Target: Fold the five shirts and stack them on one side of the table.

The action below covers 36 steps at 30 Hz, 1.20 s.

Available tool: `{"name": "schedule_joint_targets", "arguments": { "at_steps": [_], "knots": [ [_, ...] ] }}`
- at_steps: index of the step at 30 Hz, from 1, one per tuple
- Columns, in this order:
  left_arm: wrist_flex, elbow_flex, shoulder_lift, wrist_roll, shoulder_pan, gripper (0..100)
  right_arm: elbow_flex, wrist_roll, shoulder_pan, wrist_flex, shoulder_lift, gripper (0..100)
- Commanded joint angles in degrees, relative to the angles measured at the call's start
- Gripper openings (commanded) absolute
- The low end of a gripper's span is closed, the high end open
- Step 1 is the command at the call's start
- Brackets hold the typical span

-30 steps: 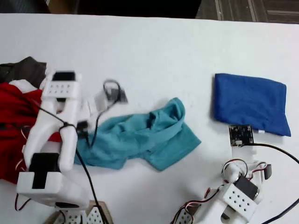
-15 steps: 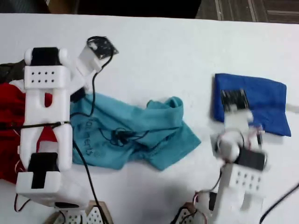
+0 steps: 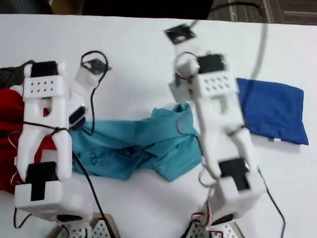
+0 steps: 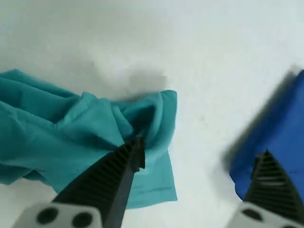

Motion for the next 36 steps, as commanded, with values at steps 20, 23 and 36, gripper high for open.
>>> {"name": "schedule_joint_targets", "arguments": {
  "at_steps": [20, 23, 36],
  "knots": [
    [-2.7, 3.9, -0.9, 2.2, -2.2, 3, -0.2, 7.4, -8.0, 6.6, 16.3, 28.9],
    [-3.9, 4.0, -0.8, 2.3, -2.2, 3, -0.3, 7.5, -5.6, 6.2, 16.0, 7.4],
    [-8.4, 2.7, -1.0, 2.8, -2.1, 3, -8.7, 7.7, -1.5, 5.3, 10.7, 2.1]
  ]
}}
